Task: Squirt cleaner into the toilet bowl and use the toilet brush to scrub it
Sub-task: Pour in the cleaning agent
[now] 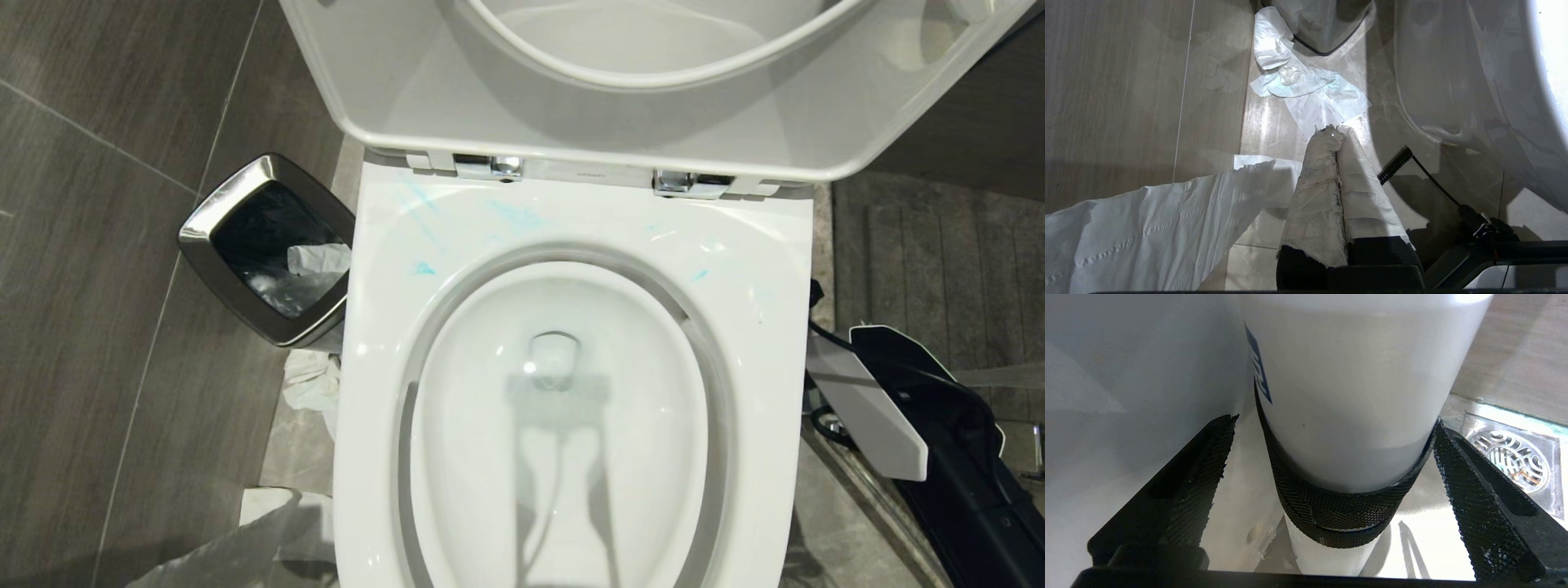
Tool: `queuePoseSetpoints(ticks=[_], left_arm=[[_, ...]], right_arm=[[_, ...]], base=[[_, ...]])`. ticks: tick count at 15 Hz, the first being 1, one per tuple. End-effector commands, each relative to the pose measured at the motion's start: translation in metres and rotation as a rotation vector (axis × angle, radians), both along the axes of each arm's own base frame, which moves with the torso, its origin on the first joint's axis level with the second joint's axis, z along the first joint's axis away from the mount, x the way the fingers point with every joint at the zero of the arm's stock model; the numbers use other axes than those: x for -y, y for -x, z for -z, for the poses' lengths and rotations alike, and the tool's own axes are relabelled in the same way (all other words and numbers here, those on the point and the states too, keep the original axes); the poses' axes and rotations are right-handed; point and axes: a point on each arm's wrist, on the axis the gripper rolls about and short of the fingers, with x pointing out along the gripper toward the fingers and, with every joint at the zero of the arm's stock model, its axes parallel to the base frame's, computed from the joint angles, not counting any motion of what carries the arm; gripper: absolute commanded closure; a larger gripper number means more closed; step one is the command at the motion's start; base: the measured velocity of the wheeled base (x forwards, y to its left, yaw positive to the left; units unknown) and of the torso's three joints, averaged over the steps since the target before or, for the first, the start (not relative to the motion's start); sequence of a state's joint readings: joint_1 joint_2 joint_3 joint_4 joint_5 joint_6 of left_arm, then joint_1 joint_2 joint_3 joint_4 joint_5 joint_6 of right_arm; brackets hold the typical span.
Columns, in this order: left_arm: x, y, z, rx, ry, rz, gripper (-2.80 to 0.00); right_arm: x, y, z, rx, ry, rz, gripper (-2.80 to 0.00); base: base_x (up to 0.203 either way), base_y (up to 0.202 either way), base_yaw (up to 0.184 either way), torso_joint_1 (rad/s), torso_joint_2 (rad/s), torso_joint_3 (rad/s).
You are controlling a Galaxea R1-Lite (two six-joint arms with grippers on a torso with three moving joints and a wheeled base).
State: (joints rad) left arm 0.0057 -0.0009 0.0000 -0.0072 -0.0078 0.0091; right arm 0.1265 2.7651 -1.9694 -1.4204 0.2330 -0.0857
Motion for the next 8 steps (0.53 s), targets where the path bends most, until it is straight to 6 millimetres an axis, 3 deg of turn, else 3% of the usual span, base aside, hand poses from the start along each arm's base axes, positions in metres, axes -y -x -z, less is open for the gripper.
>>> queuePoseSetpoints(ticks=[1,7,8], left_arm=[[0.0000,-0.0004,0.0017,-0.005,0.000,-0.001,0.00],[0.0000,-0.0005,0.0016,-0.006,0.000,-0.001,0.00],[0.0000,-0.0004,0.0017,-0.005,0.000,-0.001,0.00]], right_arm=[[-0.0005,0.0002,0.0009,0.010,0.011,0.002,-2.80],[-0.0012,0.0010,-0.0020,0.024,0.019,0.008,-2.80],[-0.0012,0.0011,-0.0032,0.028,0.021,0.010,0.00]], base=[[0.000,0.000,0.000,0.000,0.00,0.000],[0.000,0.000,0.000,0.000,0.00,0.000],[0.000,0.000,0.000,0.000,0.00,0.000]])
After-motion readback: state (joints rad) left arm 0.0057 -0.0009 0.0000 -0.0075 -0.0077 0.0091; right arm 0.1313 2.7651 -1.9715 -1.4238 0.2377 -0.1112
